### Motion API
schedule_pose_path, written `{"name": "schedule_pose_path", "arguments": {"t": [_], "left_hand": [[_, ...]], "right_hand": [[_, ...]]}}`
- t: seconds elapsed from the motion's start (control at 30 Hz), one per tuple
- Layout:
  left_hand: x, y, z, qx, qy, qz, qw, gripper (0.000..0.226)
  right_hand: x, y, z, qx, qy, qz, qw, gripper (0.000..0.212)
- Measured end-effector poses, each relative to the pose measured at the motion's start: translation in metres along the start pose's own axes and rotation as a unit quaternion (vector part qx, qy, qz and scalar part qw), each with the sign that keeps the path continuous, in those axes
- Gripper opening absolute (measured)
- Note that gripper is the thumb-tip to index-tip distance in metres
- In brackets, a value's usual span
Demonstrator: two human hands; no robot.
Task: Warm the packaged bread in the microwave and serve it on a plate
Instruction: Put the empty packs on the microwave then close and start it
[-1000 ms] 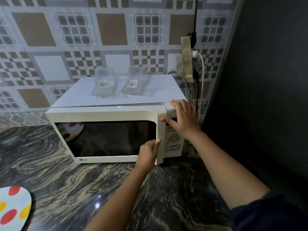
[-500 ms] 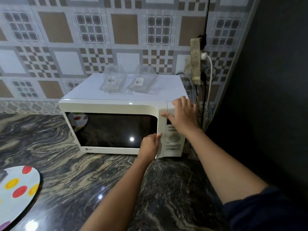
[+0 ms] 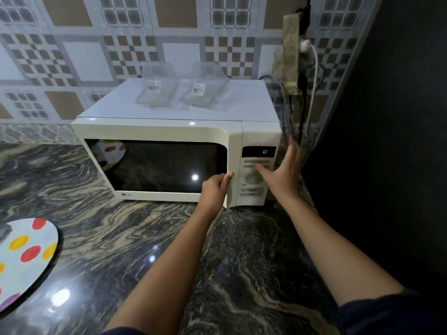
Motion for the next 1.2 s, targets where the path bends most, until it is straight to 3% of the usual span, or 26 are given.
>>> {"name": "schedule_pose_path", "arguments": {"t": [0.17, 0.33, 0.57, 0.77, 0.97, 1.2], "left_hand": [[0.003, -0.011, -0.003, 0.003, 0.004, 0.041, 0.999, 0.049], [0.004, -0.017, -0.004, 0.017, 0.000, 0.077, 0.997, 0.071], [0.006, -0.023, -0.009, 0.018, -0.003, 0.093, 0.995, 0.084], [0.005, -0.021, -0.007, 0.007, 0.004, 0.101, 0.995, 0.082], [0.001, -0.008, 0.000, -0.020, 0.001, 0.091, 0.996, 0.055], [0.001, -0.009, -0.001, -0.032, -0.009, 0.091, 0.995, 0.060]], "right_hand": [[0.023, 0.040, 0.014, 0.084, -0.119, -0.003, 0.989, 0.079], [0.038, 0.049, 0.020, 0.099, -0.106, -0.054, 0.988, 0.078], [0.037, 0.052, 0.021, 0.110, -0.089, -0.017, 0.990, 0.078], [0.033, 0.048, 0.023, 0.130, -0.065, -0.019, 0.989, 0.070], [0.019, 0.040, 0.015, 0.119, -0.102, 0.013, 0.988, 0.050], [0.015, 0.029, 0.010, 0.111, -0.084, 0.012, 0.990, 0.050]]}}
Point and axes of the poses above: each hand's wrist, its own z-axis away from the middle knuckle, its own x-axis out of the palm, y = z × x, the point moved 2 cm from there along -z, towards the middle knuckle, and after that the axes turned 10 degrees about -y, right-handed, at the moved point
